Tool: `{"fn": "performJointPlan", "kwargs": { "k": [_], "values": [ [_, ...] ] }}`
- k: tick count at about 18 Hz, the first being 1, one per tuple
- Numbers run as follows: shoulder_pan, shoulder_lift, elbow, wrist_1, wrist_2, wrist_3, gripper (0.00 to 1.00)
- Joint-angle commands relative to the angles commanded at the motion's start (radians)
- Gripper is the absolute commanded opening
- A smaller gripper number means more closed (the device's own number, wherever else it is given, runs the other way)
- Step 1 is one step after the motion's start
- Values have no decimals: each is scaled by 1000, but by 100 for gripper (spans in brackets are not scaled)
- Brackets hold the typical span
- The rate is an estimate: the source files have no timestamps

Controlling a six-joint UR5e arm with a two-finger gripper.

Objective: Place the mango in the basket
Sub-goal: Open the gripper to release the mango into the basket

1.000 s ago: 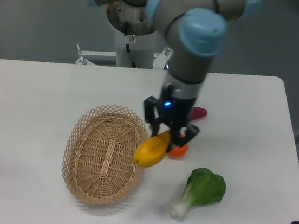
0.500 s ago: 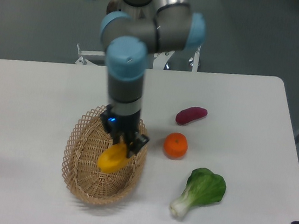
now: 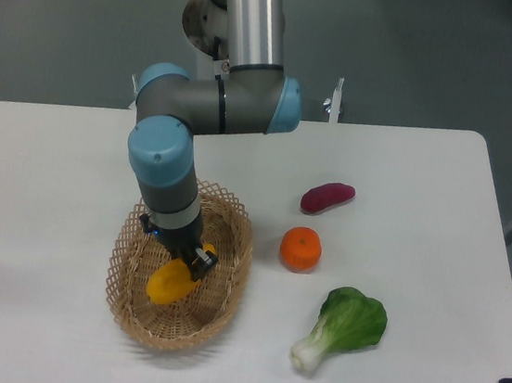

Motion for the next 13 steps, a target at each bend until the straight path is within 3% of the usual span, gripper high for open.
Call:
{"fn": "performJointPlan", "kwargs": {
  "k": [4,7,10,13],
  "values": [
    [-8,-5,-5,0,0,2,30],
    [-8,-3,-3,0,0,3,51],
    [-8,1,0,0,0,3,99],
    [-6,18,18,-6,-5,0,100]
  ]
}}
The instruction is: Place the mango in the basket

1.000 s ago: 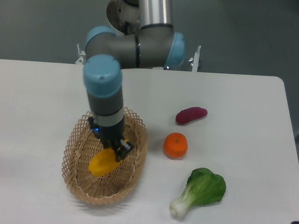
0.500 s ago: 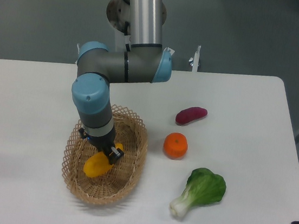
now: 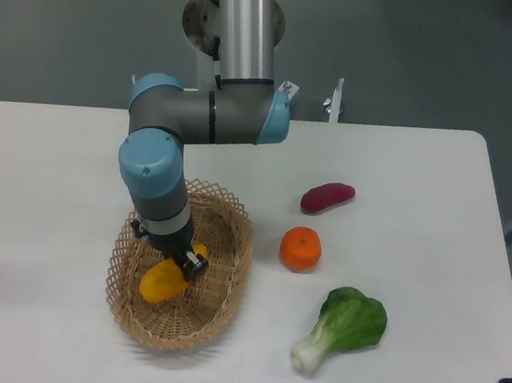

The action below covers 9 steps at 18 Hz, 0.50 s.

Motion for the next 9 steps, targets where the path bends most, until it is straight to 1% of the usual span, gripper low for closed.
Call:
{"fn": "performJointPlan", "kwargs": {
  "k": [3,4,6,7,8,9],
  "values": [
    [12,31,28,-5,-11,6,100],
    [30,40,43,-8,-11,8,100],
    [67,48,98,-26,-17,9,100],
    [90,49,135,-52,-28,15,100],
    [115,49,175,-101,-43,37,100],
    [139,51,217,-165,-63,66,100]
  ]
}}
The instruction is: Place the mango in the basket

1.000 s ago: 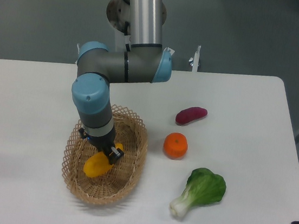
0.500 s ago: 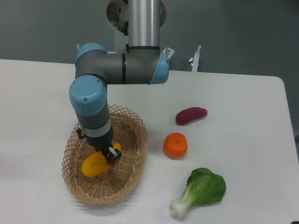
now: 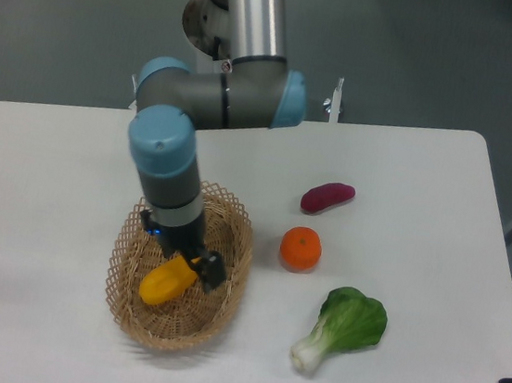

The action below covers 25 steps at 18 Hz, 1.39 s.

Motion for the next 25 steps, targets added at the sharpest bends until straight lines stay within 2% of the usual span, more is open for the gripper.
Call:
{"fn": "performJointPlan", "kwargs": {
  "k": [2,4,6,12,17,25],
  "values": [
    [58,14,74,-120,-28,72,100],
    [118,25,129,-189,-77,124,100],
    [167,37,145,-220,-86,205,100],
    [287,81,135,-309,-78,429,100],
    [335,100,123,-330,-77,539,100],
    [344,103,119,-334,-77,548,100]
  ]
}}
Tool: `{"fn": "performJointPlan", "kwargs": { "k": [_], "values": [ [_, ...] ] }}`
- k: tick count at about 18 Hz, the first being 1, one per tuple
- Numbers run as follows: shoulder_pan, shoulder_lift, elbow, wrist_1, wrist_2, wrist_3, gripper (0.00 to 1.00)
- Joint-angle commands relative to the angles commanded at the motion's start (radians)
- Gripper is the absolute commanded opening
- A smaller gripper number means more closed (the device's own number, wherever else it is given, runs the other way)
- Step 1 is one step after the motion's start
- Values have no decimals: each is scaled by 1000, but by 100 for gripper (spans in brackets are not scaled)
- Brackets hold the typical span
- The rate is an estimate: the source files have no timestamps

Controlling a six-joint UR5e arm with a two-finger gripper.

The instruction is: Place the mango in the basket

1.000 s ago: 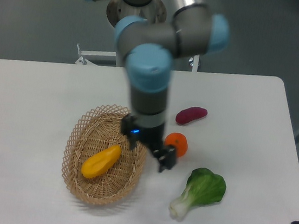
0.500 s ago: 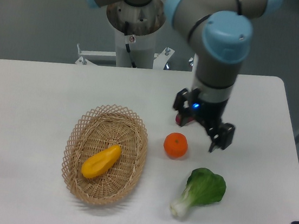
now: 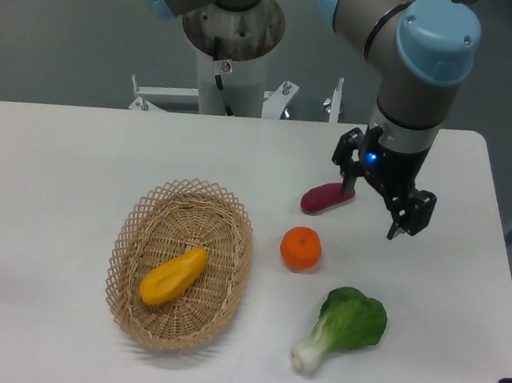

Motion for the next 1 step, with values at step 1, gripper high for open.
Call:
{"fn": "performJointPlan", "kwargs": {
  "k": [1],
  "values": [
    [0,0,0,2,0,0,100]
  ]
}}
